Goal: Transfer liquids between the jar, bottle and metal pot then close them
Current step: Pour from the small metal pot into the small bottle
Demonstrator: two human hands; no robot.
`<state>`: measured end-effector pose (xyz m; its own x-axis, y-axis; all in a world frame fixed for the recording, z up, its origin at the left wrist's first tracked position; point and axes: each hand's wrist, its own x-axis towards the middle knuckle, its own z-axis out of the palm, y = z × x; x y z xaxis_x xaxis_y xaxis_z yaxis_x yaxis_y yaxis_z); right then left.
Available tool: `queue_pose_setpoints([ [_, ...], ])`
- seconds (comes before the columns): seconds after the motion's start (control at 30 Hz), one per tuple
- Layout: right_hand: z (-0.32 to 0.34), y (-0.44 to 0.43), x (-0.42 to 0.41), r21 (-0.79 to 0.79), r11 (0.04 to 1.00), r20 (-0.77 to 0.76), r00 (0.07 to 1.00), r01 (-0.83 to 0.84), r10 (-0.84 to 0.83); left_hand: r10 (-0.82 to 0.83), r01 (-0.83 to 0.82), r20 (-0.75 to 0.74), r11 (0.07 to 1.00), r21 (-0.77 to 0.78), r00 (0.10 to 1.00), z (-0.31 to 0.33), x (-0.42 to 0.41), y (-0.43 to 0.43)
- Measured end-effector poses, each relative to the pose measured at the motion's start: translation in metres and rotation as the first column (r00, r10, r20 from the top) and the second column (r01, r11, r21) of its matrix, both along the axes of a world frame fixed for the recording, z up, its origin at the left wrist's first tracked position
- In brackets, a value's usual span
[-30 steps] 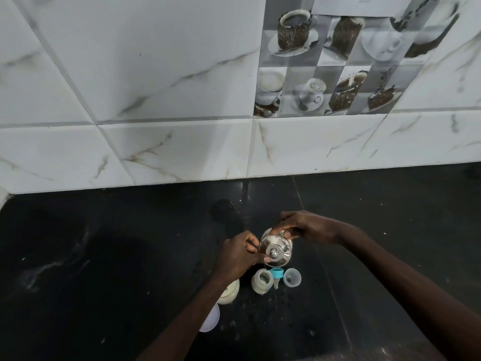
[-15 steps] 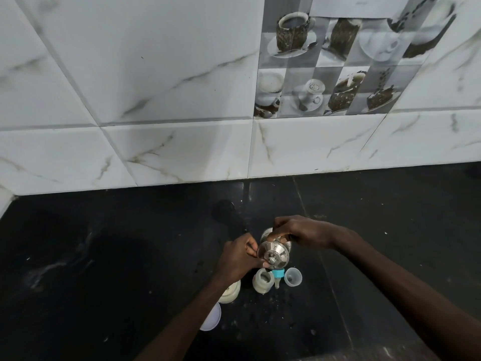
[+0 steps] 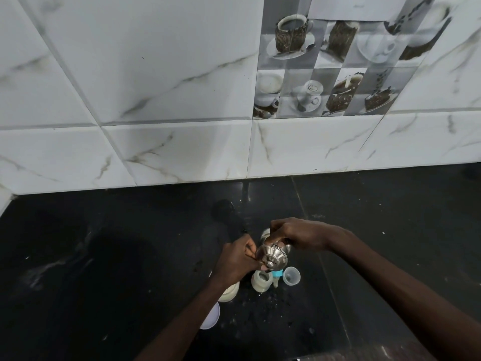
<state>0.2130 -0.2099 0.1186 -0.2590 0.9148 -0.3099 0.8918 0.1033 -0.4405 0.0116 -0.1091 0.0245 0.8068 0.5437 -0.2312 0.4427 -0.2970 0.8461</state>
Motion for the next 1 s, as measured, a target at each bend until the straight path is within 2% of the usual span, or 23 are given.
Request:
queue_pose_setpoints([
  [0.5,0.008,0.002,-0.011,-0.011,0.998,0.056,0.996,-0.065,0.065,0.001,-0.002,0.039,1.000,0.024,0.999,0.000,-0.005,-0.005],
  [1.0,0.012,-0.004,-0.022,-0.016,0.999,0.165,0.985,-0.048,0.050,0.031,-0.035,0.086,0.999,0.040,0.996,0.002,-0.007,-0.012],
])
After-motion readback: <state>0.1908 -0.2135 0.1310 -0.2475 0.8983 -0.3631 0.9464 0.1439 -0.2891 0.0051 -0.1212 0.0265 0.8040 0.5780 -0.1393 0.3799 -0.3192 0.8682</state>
